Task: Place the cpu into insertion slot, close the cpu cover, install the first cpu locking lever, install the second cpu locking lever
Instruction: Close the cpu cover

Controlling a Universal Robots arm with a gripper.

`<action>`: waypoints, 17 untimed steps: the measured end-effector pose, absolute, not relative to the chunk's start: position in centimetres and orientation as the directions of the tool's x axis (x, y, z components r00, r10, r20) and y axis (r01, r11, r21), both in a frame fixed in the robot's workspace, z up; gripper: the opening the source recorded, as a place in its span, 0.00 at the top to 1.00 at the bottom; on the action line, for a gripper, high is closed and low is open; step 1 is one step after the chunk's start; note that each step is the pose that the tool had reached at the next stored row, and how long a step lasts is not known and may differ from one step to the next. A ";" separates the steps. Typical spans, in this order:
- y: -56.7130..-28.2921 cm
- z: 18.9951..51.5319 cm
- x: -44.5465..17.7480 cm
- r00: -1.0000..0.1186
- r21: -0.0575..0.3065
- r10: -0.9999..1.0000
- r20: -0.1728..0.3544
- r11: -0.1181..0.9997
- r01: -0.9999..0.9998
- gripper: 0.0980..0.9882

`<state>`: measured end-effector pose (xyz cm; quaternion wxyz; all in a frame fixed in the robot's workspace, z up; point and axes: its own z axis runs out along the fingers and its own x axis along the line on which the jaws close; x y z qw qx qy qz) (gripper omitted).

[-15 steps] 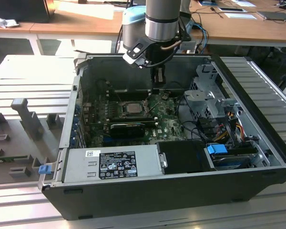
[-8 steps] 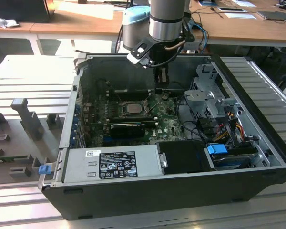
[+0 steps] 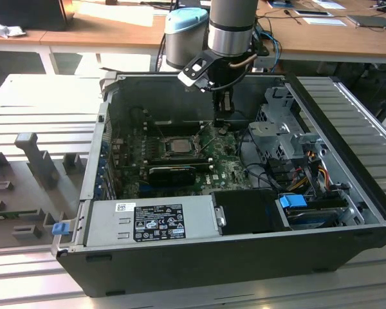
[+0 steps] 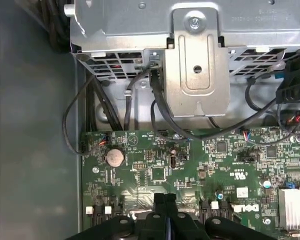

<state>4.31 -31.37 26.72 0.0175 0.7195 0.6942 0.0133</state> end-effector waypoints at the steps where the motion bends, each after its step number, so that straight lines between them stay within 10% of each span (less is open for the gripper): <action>1: -31.4 26.7 4.4 0.036 0.044 0.999 -0.005 -0.036 0.998 0.99; 17: -31.4 26.7 7.0 0.036 0.038 0.999 -0.005 -0.036 0.999 0.99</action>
